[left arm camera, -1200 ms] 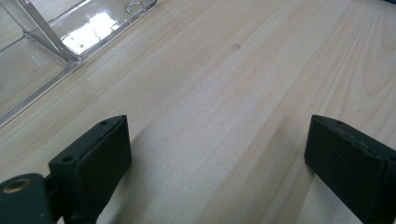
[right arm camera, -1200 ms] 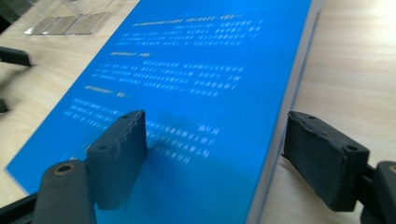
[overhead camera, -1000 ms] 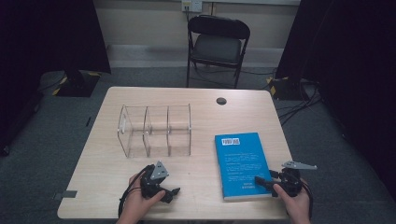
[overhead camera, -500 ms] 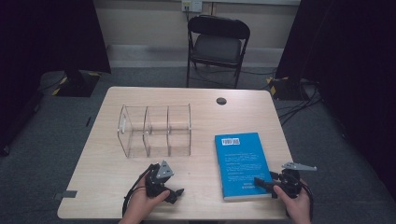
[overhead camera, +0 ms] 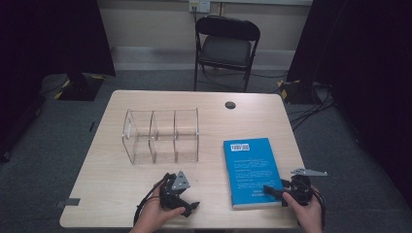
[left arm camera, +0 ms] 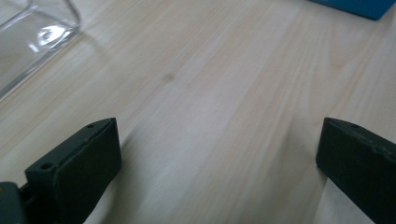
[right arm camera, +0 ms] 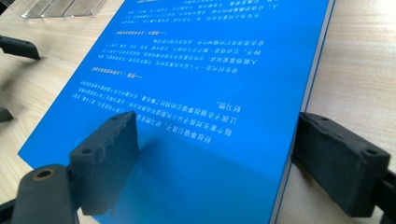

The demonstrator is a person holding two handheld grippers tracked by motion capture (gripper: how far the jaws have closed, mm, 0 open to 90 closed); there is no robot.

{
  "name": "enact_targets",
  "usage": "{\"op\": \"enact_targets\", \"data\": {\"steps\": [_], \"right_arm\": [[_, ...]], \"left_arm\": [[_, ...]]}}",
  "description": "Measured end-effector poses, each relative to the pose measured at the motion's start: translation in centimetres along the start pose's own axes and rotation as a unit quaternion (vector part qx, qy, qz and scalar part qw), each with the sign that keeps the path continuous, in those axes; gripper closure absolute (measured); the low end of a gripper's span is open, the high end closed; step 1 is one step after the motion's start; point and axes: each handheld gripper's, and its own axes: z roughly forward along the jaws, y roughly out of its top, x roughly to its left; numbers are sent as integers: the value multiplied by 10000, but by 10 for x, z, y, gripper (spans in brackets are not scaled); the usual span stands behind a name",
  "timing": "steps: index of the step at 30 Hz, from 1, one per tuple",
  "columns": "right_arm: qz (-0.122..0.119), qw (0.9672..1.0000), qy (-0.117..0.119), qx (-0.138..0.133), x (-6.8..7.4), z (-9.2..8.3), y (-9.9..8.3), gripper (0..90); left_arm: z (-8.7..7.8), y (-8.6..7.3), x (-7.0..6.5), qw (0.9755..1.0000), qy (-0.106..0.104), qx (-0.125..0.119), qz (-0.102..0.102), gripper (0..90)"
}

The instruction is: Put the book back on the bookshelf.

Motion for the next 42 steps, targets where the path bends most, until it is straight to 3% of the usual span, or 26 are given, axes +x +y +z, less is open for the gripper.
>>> {"op": "enact_targets", "data": {"steps": [7, 15, 22, 23, 24, 25, 26, 27, 28, 29, 30, 31, 32, 37, 39, 40, 42], "right_arm": [[-24, 9999, 65, 92, 0, -3, -1, 141], [-69, 9998, -57, 167, 5, -5, -2, 146], [-183, 9988, 73, 439, 27, -3, -6, 146], [-254, 9984, 129, 493, 32, -2, -8, 147], [-344, 9969, 326, 623, 42, 0, -11, 151], [-344, 9969, 326, 623, 42, 0, -11, 151], [-554, 9939, 564, 765, 54, 2, -14, 164], [-554, 9939, 564, 765, 54, 2, -14, 164], [-734, 9898, 809, 917, 65, 6, -16, 186], [-734, 9898, 809, 917, 65, 6, -16, 186], [-898, 9878, 847, 952, 73, 9, -19, 187], [-898, 9878, 847, 952, 73, 9, -19, 187], [-1249, 9839, 727, 1051, 78, 9, -17, 189], [-1329, 9821, 989, 902, 71, 0, -18, 271], [-1538, 9819, 805, 753, 66, -7, -18, 286], [-1717, 9811, 541, 712, 64, -10, -19, 291], [-2082, 9751, 169, 742, 58, -12, -23, 298]], "left_arm": [[8, 9, -12, 9998, -110, 54, 167, 0], [16, 16, -17, 9999, -77, 16, 88, 0], [18, 17, -15, 9999, -105, -20, 105, 0], [18, 18, -14, 9999, -106, -22, 113, 0], [18, 17, -13, 9998, -139, -13, 132, 0], [18, 17, -13, 9998, -139, -13, 132, 0], [17, 17, -11, 9996, -207, -8, 201, 0], [17, 17, -11, 9996, -207, -8, 201, 1], [16, 17, -10, 9993, -245, 36, 269, 1], [16, 15, -9, 9991, -302, -26, 287, 1], [12, 13, -6, 9985, -385, -17, 393, 9], [12, 13, -6, 9985, -385, -17, 393, 12], [10, 11, -6, 9982, -439, -31, 412, 13], [11, 11, -7, 9985, -355, 36, 418, 8], [11, 12, -7, 9985, -361, 41, 412, 1], [12, 12, -8, 9987, -354, -4, 356, 1], [11, 12, -8, 9989, -296, 46, 371, 1]]}}
